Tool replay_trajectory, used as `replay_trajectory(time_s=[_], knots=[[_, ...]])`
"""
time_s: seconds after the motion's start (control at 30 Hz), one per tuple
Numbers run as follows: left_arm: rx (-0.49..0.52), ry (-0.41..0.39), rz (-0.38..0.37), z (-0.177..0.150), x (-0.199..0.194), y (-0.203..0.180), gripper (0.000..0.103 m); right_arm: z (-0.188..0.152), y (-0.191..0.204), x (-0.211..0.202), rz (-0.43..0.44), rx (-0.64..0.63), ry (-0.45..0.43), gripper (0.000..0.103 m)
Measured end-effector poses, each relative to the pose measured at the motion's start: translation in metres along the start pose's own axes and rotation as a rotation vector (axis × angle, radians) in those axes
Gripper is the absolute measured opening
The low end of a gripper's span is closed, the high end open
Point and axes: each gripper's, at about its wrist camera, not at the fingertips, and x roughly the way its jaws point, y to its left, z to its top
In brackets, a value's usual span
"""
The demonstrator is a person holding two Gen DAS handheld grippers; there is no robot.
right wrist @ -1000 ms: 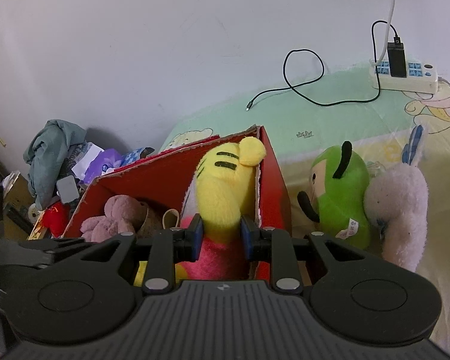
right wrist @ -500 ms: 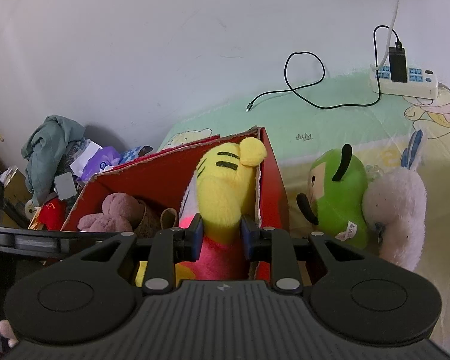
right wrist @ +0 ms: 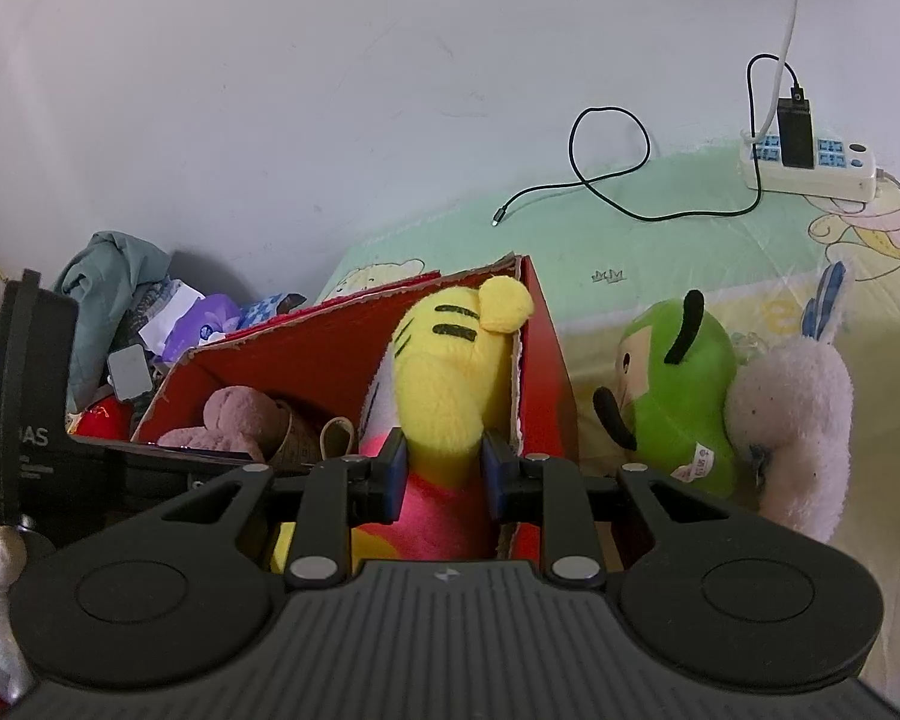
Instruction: Organize objects
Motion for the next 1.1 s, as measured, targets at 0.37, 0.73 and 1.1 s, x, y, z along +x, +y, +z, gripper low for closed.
replay_trajectory(time_s=[0.37,0.73,1.1], knots=[[0.017,-0.01,0.003,-0.0036,0.0037,-0.0034,0.101,-0.0003,0.0024,0.0003,-0.008,-0.016,-0.01,0.025],[0.05,-0.01,0.02,-0.0053,0.0064,-0.0067,0.101,-0.0025,0.0039,-0.0008,-0.016,-0.029,-0.027,0.026],[0.058,-0.015,0.028,-0.0059,0.0068,-0.0082,0.102,-0.0036,0.0055,-0.0006,-0.019,-0.038,-0.026,0.026]])
